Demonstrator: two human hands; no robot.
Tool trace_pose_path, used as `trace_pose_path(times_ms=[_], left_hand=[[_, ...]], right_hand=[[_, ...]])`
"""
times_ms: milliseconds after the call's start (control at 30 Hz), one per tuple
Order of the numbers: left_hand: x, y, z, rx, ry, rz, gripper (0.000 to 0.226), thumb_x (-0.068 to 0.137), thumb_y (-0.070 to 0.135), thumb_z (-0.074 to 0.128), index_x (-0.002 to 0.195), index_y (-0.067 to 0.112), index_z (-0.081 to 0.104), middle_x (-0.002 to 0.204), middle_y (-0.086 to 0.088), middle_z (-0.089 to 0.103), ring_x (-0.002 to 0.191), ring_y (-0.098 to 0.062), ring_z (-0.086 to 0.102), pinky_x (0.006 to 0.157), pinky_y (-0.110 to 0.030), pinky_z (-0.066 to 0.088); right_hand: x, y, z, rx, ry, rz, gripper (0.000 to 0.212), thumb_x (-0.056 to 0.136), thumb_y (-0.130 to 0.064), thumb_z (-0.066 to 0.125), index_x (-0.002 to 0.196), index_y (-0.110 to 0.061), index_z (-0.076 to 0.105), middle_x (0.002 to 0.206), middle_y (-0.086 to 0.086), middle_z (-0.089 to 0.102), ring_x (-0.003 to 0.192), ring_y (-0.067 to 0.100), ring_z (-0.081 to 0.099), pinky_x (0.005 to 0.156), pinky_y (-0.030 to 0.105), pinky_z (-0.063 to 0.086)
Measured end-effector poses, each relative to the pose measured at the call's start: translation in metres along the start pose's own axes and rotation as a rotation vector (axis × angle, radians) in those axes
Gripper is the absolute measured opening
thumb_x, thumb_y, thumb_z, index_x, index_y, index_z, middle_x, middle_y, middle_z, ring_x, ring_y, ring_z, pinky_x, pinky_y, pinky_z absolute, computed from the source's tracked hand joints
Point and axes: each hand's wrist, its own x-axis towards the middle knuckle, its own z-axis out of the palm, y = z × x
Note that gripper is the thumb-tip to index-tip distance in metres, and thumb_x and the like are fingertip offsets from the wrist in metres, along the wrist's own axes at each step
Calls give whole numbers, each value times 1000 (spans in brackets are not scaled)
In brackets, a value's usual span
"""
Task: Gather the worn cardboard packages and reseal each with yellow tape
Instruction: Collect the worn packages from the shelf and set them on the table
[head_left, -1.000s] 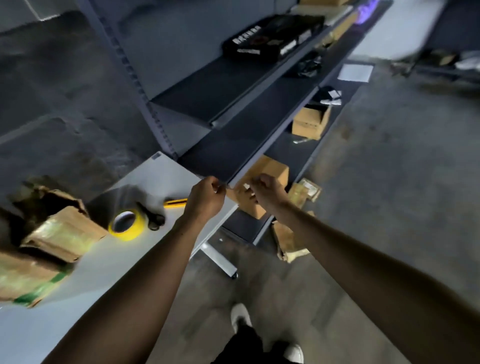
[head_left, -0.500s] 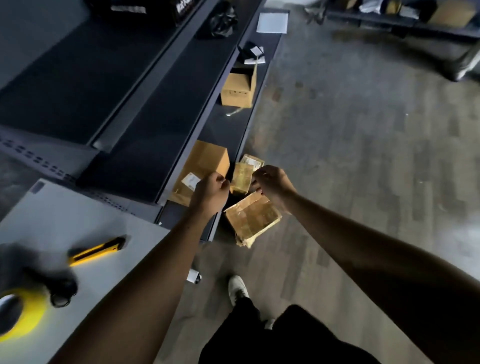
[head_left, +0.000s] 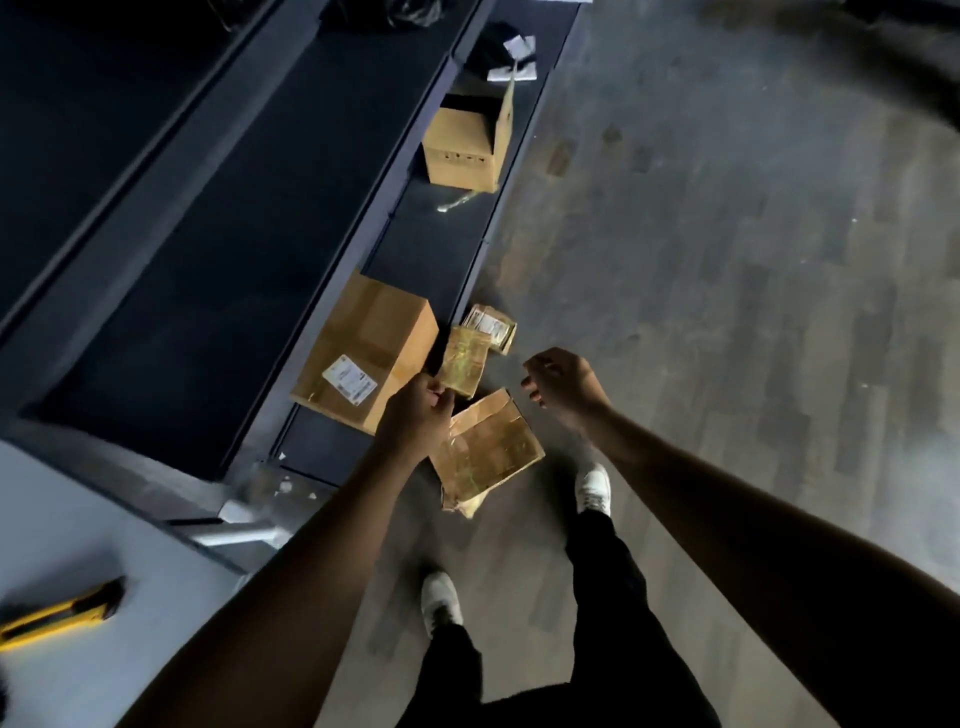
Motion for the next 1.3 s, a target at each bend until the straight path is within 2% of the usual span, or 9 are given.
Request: trace_pose_path(times_ms=[100, 367, 533, 667, 833, 900, 1033, 1167, 1300], left_hand=[[27, 7, 28, -50, 45, -111, 30, 100, 24, 56, 120, 2, 58, 121, -13, 67, 111, -24, 63, 77, -26, 45], [82, -18, 114, -114, 84, -345, 27, 99, 24, 58, 119, 7, 58, 114, -8, 68, 104, -24, 66, 80, -28, 48], [130, -78, 172, -169, 73, -492, 29, 98, 23, 59, 121, 4, 58, 115, -9, 68, 108, -25, 65, 81, -25, 45], [182, -136, 223, -211, 80, -556, 29, 97, 26, 60, 119, 7, 59, 117, -9, 68, 111, -25, 63, 94, -37, 51], [231, -206, 282, -217, 71, -593, 36, 98, 30, 58, 127, 8, 54, 125, -8, 64, 112, -23, 61, 85, -27, 46], [247, -235, 303, -222, 57, -611, 40, 98, 33, 58, 130, 10, 51, 129, -9, 61, 114, -23, 60, 85, -29, 47], [269, -290, 336, -212, 45, -665, 48, 97, 37, 59, 135, 11, 46, 131, -11, 57, 112, -24, 60, 76, -27, 49], [286, -339, 357, -183, 70, -712, 63, 95, 38, 60, 145, 8, 36, 139, -10, 48, 121, -27, 55, 82, -31, 49], [299, -375, 372, -192, 33, -821, 85, 96, 46, 57, 156, 11, 8, 160, -16, 24, 138, -36, 41, 89, -29, 44]], right_hand=[[56, 9, -11, -37, -64, 19, 23, 100, -23, 52, 79, -29, 59, 95, 10, 72, 82, 25, 70, 73, 43, 59], [169, 69, -8, -106, -205, 113, 24, 96, -19, 54, 74, -25, 62, 86, 7, 73, 83, 30, 70, 77, 49, 58], [224, 146, 23, -172, -248, 128, 12, 94, -20, 56, 90, -20, 68, 93, 5, 72, 89, 23, 68, 69, 29, 48], [266, 211, 60, -211, -306, 134, 12, 98, -27, 56, 100, -22, 66, 103, 2, 71, 96, 18, 67, 76, 31, 53], [313, 281, 110, -228, -289, 152, 17, 101, -26, 53, 111, -16, 63, 106, 0, 67, 90, 11, 61, 62, 15, 44], [329, 310, 130, -250, -302, 171, 23, 101, -28, 53, 119, -14, 61, 113, 3, 68, 94, 14, 63, 66, 20, 48], [353, 363, 165, -314, -328, 209, 42, 100, -34, 55, 138, -18, 48, 136, 8, 58, 117, 22, 58, 94, 34, 50], [374, 399, 190, -387, -332, 221, 62, 97, -43, 56, 149, -23, 30, 151, 9, 42, 134, 31, 44, 105, 45, 44], [392, 429, 205, -427, -320, 209, 77, 90, -54, 57, 153, -28, 21, 156, 7, 35, 138, 36, 39, 107, 56, 42]])
